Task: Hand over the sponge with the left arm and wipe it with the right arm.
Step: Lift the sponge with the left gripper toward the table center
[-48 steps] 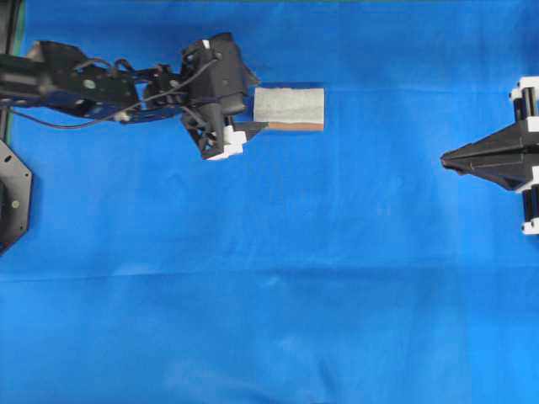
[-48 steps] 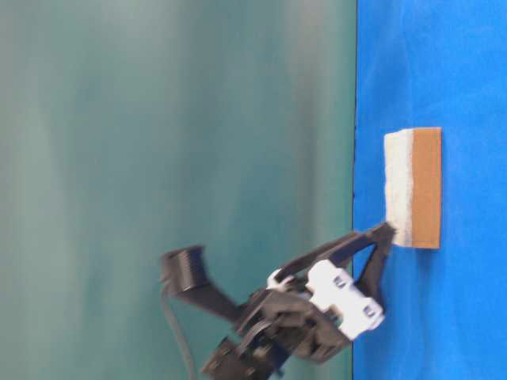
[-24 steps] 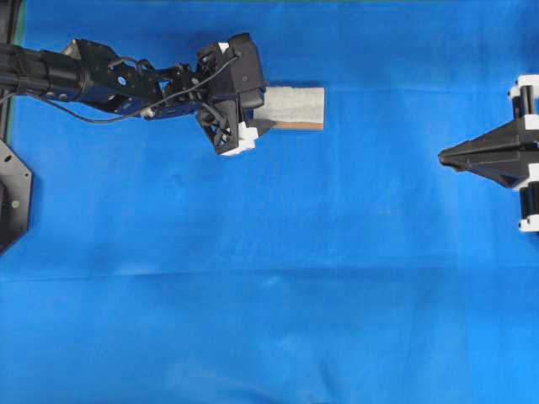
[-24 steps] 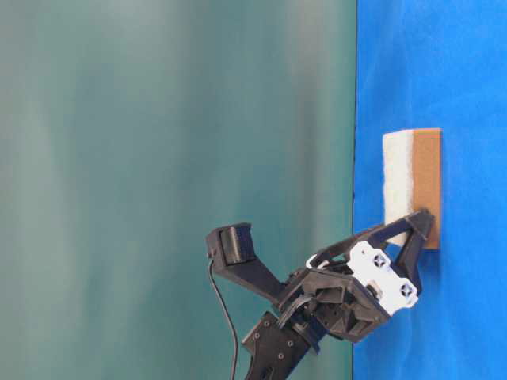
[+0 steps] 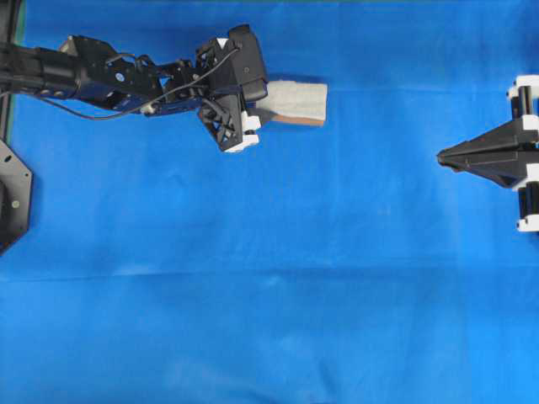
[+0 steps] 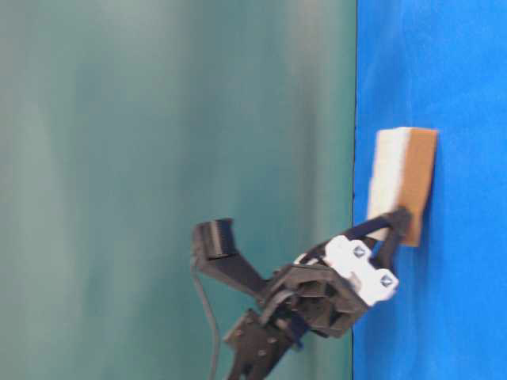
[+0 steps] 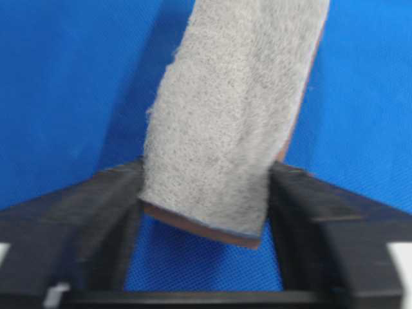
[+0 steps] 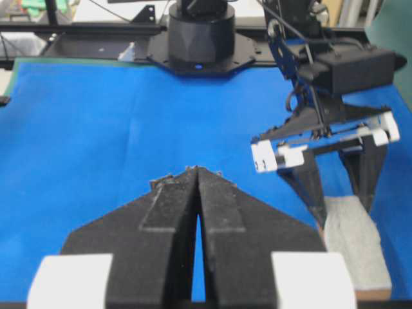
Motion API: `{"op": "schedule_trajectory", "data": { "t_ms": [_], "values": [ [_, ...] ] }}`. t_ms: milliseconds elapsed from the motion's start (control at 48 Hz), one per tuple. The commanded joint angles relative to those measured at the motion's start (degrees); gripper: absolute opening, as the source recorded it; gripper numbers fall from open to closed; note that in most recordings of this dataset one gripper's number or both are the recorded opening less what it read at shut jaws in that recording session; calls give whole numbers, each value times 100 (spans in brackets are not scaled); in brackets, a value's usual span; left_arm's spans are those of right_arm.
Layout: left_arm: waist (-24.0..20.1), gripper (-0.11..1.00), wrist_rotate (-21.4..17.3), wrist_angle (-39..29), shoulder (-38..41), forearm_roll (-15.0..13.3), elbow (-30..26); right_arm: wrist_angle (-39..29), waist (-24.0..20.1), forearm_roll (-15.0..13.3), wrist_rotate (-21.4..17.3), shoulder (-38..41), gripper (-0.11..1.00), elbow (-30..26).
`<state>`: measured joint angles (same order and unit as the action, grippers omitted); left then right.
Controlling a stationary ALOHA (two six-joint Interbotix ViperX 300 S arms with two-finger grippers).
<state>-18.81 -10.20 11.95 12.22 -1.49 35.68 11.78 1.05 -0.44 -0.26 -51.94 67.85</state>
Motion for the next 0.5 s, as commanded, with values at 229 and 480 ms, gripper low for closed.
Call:
{"op": "schedule_trajectory", "data": {
  "t_ms": [229,480],
  "values": [
    [422,39,123,-773,-1239,-18,-97,-26,105,0,18,18,0,-158],
    [1099,39,422,-1292,-1995,-18,-35,-18,299,0,18,88,0,-167]
  ]
}}
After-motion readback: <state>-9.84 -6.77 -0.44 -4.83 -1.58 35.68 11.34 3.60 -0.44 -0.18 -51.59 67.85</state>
